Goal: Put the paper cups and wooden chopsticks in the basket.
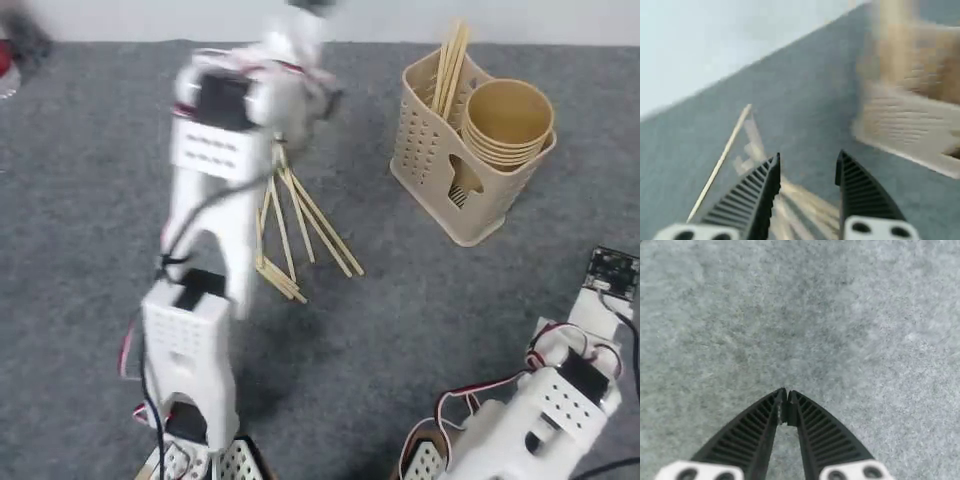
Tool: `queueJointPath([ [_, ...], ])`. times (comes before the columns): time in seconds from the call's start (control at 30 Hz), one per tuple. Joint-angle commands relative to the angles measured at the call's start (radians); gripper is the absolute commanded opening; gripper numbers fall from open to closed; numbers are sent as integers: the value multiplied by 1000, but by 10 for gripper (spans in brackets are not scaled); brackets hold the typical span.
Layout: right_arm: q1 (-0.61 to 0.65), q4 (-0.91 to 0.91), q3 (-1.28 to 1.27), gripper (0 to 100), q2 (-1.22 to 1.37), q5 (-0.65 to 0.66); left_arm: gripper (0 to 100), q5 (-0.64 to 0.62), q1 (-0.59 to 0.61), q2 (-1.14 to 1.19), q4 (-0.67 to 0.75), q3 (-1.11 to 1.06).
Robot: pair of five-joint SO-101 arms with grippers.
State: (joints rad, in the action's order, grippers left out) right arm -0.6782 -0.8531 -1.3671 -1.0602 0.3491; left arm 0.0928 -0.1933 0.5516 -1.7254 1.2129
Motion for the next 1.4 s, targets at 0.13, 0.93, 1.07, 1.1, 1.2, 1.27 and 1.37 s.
queueJointPath([
  [0.13,13,21,-9,9,-15,8,174,117,259,132,290,-177],
  [0.93,15,22,-18,9,-15,9,171,396,488,778,875,62],
  [1.07,15,22,-18,9,-15,11,171,457,465,810,842,62],
  [1.1,15,22,-18,9,-15,11,171,477,462,810,825,62],
  [1.2,15,22,-18,9,-15,11,171,562,453,810,761,62],
  [1.27,15,22,-18,9,-15,11,171,614,442,810,710,62],
  [1.37,15,22,-18,9,-15,11,171,652,423,796,580,85],
])
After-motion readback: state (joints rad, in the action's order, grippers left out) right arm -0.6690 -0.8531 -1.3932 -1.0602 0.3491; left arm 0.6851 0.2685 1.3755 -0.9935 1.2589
